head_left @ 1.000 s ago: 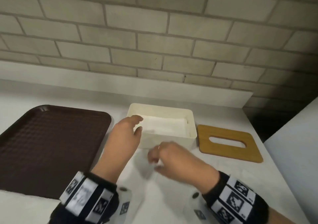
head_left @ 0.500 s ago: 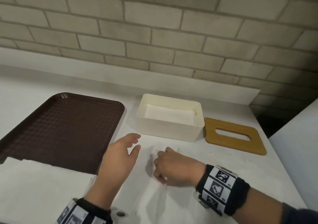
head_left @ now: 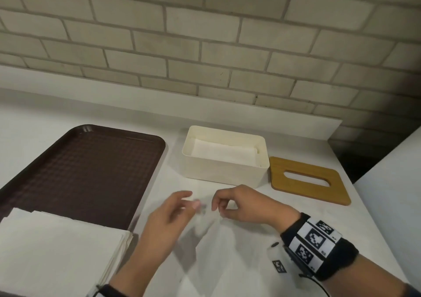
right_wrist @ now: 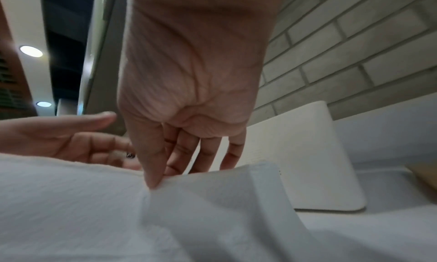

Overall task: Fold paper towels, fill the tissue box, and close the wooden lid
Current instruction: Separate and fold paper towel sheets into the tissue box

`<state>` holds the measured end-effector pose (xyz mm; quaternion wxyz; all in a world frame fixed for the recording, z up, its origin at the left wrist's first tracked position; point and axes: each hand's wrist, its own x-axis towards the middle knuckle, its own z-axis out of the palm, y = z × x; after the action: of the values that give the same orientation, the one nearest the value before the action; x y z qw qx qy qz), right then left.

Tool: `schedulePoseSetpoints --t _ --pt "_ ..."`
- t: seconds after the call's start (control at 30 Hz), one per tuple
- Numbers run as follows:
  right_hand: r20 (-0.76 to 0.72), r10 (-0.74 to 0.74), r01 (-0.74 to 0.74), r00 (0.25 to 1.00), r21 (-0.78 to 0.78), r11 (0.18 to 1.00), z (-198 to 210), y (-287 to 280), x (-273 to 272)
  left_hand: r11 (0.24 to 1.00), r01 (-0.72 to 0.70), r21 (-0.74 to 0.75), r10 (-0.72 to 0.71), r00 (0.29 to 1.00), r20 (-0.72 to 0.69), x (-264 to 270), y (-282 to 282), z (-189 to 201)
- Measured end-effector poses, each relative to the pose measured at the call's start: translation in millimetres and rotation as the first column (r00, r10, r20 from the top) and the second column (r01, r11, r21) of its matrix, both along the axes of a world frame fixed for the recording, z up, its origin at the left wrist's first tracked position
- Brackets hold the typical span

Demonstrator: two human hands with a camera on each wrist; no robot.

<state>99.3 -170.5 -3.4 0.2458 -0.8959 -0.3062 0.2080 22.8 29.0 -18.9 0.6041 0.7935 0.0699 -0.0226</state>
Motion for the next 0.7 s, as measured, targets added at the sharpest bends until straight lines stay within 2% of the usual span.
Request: schedulePoseSetpoints --t 0.1,0.17,0.23,0.3,0.33,0.37,0.43,0.47,0.5,0.57,0.6,0.63,0.7 --pt "0.014 0.005 -0.005 1.0 0.029 1.0 9 3 -2 0.978 0.204 0.049 -0.193 0.967 -0.169 -4 -16 -7" --pt "0.042 0.029 -0.031 0.999 0.034 0.999 15 9 -6 0.963 0.242 0.121 -0.216 0.957 -0.194 -1 -24 -8" --pt "0.095 0.018 -0.022 0.995 0.042 0.999 23 11 -9 0.969 0.214 0.124 -0.194 0.968 -0.158 3 -25 -6" --pt "0.169 -0.11 0.089 0.979 0.127 0.988 29 8 -12 0.988 0.152 -0.011 -0.152 0.977 -0.148 3 -22 -2" --pt "0.183 -0.243 0.202 0.953 0.215 0.955 32 4 -15 0.989 0.098 -0.107 -0.114 0.982 -0.153 3 -20 1" --pt "0.152 -0.409 0.347 0.9 0.317 0.883 34 -2 -18 0.977 0.041 -0.208 -0.076 0.984 -0.16 3 -18 5" --pt "-0.056 -0.686 0.63 0.726 0.454 0.63 36 -11 -27 0.906 -0.048 -0.42 -0.017 0.988 -0.151 2 -15 11" --pt "-0.213 -0.736 0.731 0.643 0.458 0.506 36 -14 -32 0.858 -0.078 -0.508 0.004 0.99 -0.144 2 -15 15" --pt "-0.385 -0.714 0.798 0.584 0.433 0.419 36 -16 -37 0.811 -0.093 -0.577 0.018 0.991 -0.135 2 -16 20" --pt "-0.682 -0.524 0.86 0.509 0.375 0.348 38 -14 -46 0.745 -0.102 -0.659 0.036 0.993 -0.113 3 -19 26" --pt "-0.761 -0.415 0.862 0.498 0.382 0.334 41 -11 -49 0.733 -0.094 -0.673 0.038 0.995 -0.097 3 -22 29" --pt "-0.784 -0.35 0.852 0.513 0.416 0.318 44 -7 -51 0.74 -0.079 -0.668 0.036 0.996 -0.078 3 -26 31" --pt "-0.733 -0.353 0.813 0.582 0.509 0.283 50 -2 -49 0.778 -0.038 -0.627 0.009 0.999 -0.05 3 -34 36"
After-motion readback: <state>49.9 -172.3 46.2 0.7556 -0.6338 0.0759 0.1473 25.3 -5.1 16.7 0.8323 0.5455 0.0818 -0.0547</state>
